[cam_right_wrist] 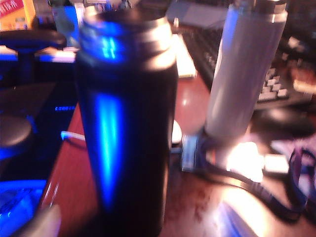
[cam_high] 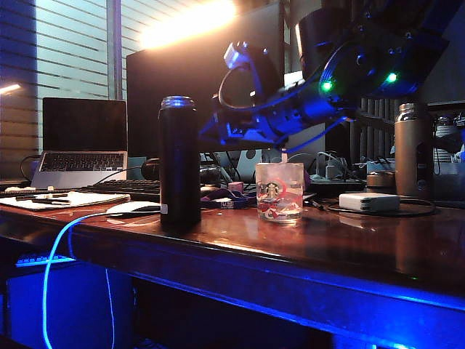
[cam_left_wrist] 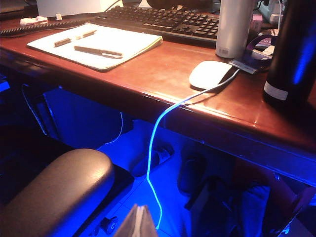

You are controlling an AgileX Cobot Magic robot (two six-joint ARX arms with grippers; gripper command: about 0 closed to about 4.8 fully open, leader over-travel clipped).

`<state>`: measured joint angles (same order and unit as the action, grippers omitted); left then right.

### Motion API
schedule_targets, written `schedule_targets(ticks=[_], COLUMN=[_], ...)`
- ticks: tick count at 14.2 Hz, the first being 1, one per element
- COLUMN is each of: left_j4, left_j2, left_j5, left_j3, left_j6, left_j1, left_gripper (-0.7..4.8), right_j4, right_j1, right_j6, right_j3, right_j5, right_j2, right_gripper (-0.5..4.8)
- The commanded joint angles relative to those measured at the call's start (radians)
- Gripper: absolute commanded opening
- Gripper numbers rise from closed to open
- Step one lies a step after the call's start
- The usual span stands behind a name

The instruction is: Pick up the black thermos, pour a little water from inside into the glass cup, then place the black thermos back on the table.

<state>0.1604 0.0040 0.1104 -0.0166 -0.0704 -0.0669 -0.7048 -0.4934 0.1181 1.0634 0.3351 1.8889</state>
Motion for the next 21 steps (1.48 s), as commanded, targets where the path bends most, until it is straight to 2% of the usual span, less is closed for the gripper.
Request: schedule_targets(ticks=[1, 5, 8, 11, 14, 16, 21], left_j4=[0.017, 0.017, 0.017, 0.017, 0.017, 0.017, 0.017], left_j2=[-0.003, -0.003, -0.003, -0.003, -0.003, -0.003, -0.003], left_j5=[-0.002, -0.002, -0.002, -0.002, -0.002, -0.002, -0.002], left_j3=[0.008, 0.008, 0.008, 0.008, 0.008, 0.008, 0.008], left_j6=[0.000, -0.001, -0.001, -0.001, 0.000, 0.000, 0.000], left_j1=[0.001, 0.001, 0.000, 0.001, 0.001, 0.001, 0.001], left_gripper=[-0.03, -0.03, -0.03, -0.03, -0.03, -0.03, -0.03], right_j4=[-0.167, -0.324, -0.386, -0.393, -0.293, -0.270, -0.265], right_j1=[-0.007, -0.045, -0.077, -0.147, -0.241, -0.277, -0.286], right_j6=[-0.075, -0.096, -0.130, -0.105, -0.030, -0.033, -0.046], right_j3=[0.005, 0.006, 0.007, 0.018, 0.108, 0.174, 0.206], right_j5=[0.001, -0.005, -0.092, -0.278, -0.487, -0.642, -0.739], right_j2=[0.013, 0.102, 0.161, 0.176, 0.187, 0.220, 0.273], right_gripper=[4.79, 4.79, 4.79, 4.79, 4.79, 4.79, 4.79])
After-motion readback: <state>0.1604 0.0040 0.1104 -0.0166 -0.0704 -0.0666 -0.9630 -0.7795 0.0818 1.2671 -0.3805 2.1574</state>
